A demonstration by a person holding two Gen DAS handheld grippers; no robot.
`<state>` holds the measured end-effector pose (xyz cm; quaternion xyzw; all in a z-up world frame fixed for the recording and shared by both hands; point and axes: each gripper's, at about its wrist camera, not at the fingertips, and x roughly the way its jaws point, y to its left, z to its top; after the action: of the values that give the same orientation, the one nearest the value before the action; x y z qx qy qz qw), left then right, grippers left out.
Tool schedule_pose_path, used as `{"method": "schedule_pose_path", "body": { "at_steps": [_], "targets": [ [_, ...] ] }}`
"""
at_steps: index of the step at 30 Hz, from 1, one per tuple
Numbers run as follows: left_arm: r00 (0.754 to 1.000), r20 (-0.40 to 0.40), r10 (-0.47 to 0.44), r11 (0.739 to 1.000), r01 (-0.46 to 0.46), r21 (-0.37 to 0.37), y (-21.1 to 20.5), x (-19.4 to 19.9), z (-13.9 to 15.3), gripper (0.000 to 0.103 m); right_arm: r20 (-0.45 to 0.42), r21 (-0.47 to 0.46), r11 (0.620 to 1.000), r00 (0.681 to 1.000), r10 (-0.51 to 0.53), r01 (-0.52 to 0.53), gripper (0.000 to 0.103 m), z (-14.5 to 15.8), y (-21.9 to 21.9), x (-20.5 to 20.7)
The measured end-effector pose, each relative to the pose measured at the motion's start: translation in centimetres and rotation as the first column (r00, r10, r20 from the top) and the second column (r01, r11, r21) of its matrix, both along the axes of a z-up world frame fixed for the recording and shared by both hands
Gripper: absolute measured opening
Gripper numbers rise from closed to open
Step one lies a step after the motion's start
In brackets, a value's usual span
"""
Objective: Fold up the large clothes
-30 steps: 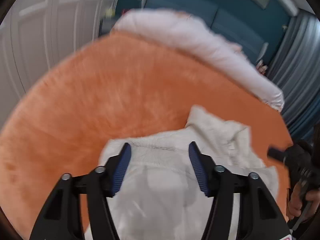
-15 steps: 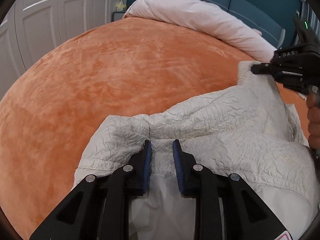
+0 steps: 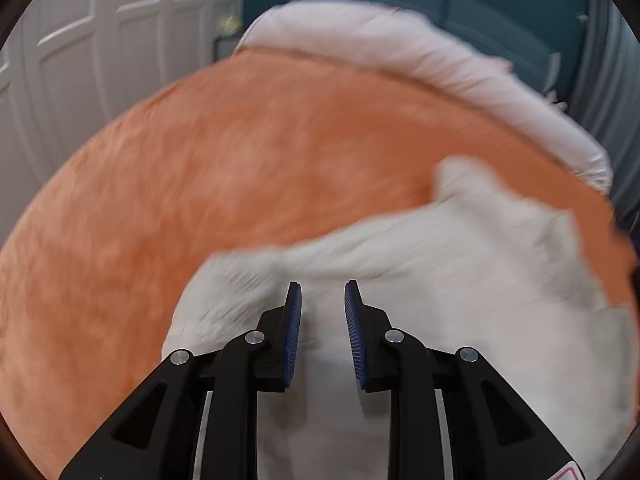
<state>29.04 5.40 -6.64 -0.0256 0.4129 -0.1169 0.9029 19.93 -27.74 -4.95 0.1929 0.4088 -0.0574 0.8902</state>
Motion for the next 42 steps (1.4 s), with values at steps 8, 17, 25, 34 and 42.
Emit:
{"method": "schedule_pose_path", "body": {
  "at_steps": [8, 17, 25, 34, 42],
  "targets": [
    [0.933, 0.027, -0.359, 0.92, 0.359, -0.155, -17.0, 2.8, 7.9, 0.079, -0.092, 0.045, 0.998, 0.995, -0.029, 0.033, 0.04, -6.3, -2.0, -3.7],
    [0.892, -0.26, -0.369, 0.929, 0.352, -0.114, -27.2, 7.2, -1.9, 0.002, -0.021, 0.104, 0.992, 0.998, -0.064, 0.066, 0.029, -5.5, -3.3, -3.9],
    [0.946, -0.191, -0.261, 0.955, 0.224, -0.194, -21.6, 6.8, -2.7, 0.005, -0.09, 0.154, 0.977, 0.987, -0.133, 0.146, 0.0, -9.0, -6.4, -5.3],
    [0.961, -0.148, -0.236, 0.97, 0.225, -0.087, -23.6, 6.5, -3.8, 0.01, -0.151, 0.066, 0.991, 0.983, -0.105, 0.116, 0.0, -9.1, -5.5, -2.4],
    [0.954, 0.026, -0.298, 0.94, 0.298, -0.168, -16.7, 0.2, 4.4, 0.039, 0.042, 0.196, 0.98, 0.998, -0.05, 0.041, 0.014, 1.4, -4.0, -8.9]
  ]
}}
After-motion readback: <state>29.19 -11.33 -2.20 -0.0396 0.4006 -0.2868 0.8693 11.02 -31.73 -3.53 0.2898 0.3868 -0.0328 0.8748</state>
